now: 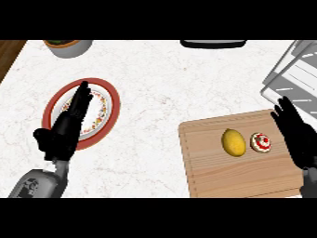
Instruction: Pick the lemon from the cutting board and place it in the tiered basket
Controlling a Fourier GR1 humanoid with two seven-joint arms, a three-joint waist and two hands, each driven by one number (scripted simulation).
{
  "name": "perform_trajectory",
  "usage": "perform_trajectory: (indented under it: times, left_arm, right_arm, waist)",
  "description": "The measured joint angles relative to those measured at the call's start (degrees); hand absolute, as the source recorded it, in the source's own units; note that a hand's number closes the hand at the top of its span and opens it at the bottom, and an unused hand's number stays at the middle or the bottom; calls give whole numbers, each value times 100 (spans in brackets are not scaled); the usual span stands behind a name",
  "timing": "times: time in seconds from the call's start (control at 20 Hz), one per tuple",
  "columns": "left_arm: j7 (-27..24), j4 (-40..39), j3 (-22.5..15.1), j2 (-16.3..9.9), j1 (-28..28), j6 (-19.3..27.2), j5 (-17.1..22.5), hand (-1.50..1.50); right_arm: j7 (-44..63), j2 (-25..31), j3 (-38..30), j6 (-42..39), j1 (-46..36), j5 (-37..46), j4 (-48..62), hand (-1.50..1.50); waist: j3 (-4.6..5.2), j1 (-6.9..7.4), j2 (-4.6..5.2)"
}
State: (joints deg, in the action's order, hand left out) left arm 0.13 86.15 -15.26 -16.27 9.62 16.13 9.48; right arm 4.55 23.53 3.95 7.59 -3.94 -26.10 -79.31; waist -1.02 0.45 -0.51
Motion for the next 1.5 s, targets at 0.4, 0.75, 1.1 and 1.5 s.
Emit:
perform_trajectory:
  times: [0.4, 0.75, 1.1, 1.5]
  left_arm:
    - [380, -489, 485, -629, -778, -189, 197, 0]
    - [497, -752, 835, -1077, -1134, -682, 545, 0]
    - [562, -864, 972, -1240, -1145, -889, 641, 0]
    - [507, -859, 1098, -1219, -1277, -1078, 672, 0]
  right_arm:
    - [-1469, -1346, -791, -998, 314, -1557, 317, -150]
    - [-2880, -1399, -585, -239, 869, 18, 492, -150]
    - [-1596, -113, 150, 464, 1049, 1726, 496, -150]
    - [726, 728, 668, -552, 240, 1817, -437, -150]
  waist:
    - [7, -128, 43]
    - [150, 12, 41]
    - [143, 37, 57]
    - [115, 10, 47]
